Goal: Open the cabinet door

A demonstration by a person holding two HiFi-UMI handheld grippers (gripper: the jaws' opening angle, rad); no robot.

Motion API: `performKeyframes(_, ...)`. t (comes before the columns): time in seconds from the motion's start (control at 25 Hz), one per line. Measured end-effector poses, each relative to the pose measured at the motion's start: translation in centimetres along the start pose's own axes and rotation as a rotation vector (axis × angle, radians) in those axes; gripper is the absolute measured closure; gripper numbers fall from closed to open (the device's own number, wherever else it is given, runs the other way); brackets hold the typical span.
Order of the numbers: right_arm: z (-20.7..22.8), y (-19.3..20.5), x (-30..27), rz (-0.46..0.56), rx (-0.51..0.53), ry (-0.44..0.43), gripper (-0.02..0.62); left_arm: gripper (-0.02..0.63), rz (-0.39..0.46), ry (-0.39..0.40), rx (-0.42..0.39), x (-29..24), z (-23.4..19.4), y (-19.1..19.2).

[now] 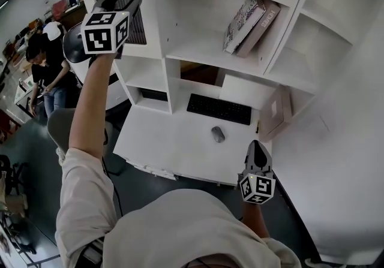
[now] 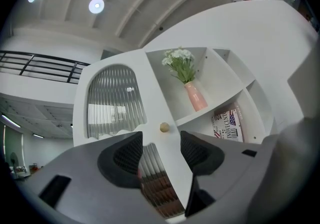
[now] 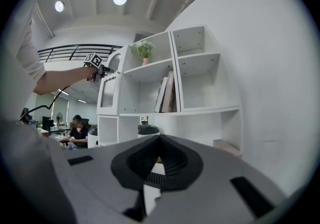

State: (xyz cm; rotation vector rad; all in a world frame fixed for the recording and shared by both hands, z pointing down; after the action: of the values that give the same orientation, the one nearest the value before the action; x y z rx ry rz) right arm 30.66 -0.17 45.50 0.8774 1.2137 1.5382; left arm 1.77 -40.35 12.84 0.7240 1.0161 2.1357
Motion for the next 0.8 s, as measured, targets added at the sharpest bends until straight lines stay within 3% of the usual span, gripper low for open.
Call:
performKeyframes(0.52,2.9,-0.1,1.0,0.002,-0.011,0.061,0.592,0.4,-0.015,-0.006,-0.004,-3.5,0.5,-0.8)
performKeyframes(0.8,4.2,-0.3,0.9,0.0,-0.01,0.079,0.592,0.471,-0.017,-0.031,-0.01,-4.7,0.7,-1.0)
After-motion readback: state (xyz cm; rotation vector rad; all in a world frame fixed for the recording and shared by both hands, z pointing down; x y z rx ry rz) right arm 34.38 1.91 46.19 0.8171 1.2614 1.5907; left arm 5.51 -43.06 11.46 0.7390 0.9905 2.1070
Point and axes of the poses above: the fingertips, and each gripper's own axes: x backward along the fingers, z to its right, y out of its underside, the point moved 8 cm from there along x, backward along the fingers, and after that the axes turned 14 degrees about -x, right-handed, at the moved point
